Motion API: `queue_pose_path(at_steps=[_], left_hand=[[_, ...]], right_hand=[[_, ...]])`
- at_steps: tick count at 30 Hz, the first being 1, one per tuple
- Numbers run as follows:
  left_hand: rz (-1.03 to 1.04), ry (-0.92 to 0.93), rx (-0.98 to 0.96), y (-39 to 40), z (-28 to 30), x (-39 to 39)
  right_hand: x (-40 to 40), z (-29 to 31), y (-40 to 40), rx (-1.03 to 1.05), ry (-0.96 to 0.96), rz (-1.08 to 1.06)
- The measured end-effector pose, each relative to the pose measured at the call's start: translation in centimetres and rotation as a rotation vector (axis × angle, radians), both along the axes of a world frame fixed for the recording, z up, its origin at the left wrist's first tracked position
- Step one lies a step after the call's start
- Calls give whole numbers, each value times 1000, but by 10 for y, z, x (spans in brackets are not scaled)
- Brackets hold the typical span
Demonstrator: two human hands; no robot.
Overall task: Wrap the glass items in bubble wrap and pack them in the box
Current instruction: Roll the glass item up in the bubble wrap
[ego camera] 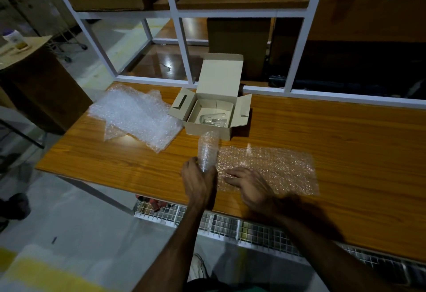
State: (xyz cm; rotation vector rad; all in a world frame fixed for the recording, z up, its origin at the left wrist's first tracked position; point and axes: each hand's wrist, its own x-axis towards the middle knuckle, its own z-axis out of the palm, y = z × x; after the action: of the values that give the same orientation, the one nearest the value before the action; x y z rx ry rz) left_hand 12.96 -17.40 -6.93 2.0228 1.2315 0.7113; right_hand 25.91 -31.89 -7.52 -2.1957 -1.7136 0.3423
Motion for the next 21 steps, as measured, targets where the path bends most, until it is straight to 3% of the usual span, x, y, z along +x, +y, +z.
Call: queue_pose_path(at_steps=[14,21], left_hand=[[142,-32,24,-8,6,4],[75,153,126,-13,8,13]], right_hand=[[14,-23,0,-12,-13,1],[18,-10,-9,78,113,-39]])
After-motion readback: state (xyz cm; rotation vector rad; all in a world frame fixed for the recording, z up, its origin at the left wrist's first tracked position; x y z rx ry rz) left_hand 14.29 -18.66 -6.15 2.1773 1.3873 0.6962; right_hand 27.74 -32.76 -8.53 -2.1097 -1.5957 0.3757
